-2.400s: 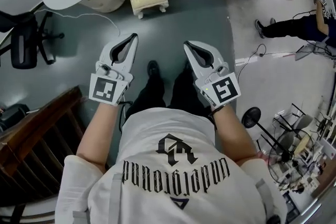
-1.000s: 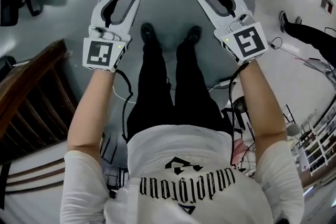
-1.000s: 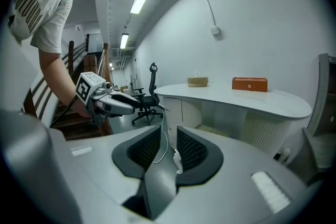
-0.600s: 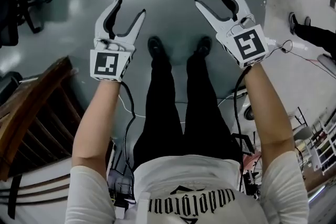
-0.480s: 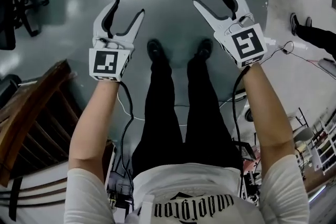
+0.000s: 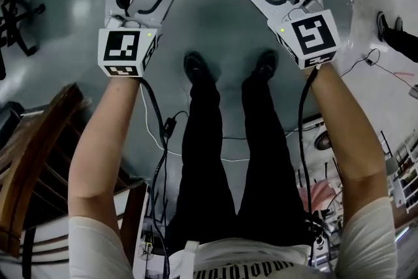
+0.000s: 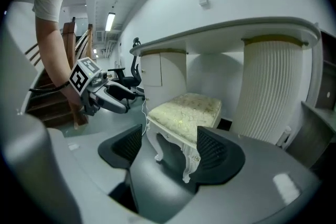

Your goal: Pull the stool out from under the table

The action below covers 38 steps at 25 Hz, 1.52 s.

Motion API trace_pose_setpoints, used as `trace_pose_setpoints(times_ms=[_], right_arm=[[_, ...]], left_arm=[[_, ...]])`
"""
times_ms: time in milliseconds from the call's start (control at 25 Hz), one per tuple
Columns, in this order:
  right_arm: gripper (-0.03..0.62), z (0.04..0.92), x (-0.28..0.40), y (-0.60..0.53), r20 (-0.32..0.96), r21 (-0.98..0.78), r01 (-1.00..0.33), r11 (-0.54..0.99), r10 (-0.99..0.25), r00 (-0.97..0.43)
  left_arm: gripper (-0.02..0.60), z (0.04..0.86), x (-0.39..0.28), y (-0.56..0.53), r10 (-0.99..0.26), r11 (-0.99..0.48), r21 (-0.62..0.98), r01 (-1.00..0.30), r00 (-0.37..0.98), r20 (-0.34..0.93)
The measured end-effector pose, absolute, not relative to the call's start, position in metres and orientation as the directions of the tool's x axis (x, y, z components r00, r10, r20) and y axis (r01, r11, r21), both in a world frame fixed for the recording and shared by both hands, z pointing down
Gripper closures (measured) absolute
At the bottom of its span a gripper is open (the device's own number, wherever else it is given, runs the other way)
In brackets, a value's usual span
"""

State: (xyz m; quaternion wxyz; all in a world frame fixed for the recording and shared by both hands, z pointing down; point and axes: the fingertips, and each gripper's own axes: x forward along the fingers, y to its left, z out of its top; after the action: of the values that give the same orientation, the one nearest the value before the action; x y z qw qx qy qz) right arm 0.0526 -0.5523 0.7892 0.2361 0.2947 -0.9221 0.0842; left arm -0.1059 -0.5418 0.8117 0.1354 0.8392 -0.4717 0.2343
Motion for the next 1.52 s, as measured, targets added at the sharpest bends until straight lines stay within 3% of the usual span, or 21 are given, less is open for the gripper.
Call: trace_pose_setpoints(times_ms=[480,960,1040,1160,1520], right_arm=[[0.266,0.944,0.056,-0.608,0.53,0.001,-0.645,0.764,-0.547,-0.648],[0.27,1.03,0.037,-0.658,0.582,0.043,-0.727,0.686,-0.608,-0.54],[0.3,1.037,0.039,-0.663,0.589,0.057,-0.742,0.668,-0.622,-0.515],[0.336,1.039,0.043,-0.665,0.587,0.077,-0.764,0.64,-0.648,-0.484],[0.344,1.04,0.04,-0.636,0.602,0.073,-0.755,0.652,-0.632,-0.488]], left_arm=[[0.207,0.982,-0.143,-0.579,-0.722,-0.452,-0.057,-0.89,0.328,0.61],[0.195,1.06,-0.15,-0.621,-0.755,-0.316,-0.035,-0.948,0.228,0.615],[0.208,1.063,-0.151,-0.626,-0.758,-0.284,-0.032,-0.958,0.204,0.62],[0.353,1.059,-0.161,-0.629,-0.775,-0.204,-0.038,-0.978,0.138,0.617],[0.356,1.063,-0.164,-0.603,-0.775,-0.199,-0.016,-0.98,0.148,0.614]])
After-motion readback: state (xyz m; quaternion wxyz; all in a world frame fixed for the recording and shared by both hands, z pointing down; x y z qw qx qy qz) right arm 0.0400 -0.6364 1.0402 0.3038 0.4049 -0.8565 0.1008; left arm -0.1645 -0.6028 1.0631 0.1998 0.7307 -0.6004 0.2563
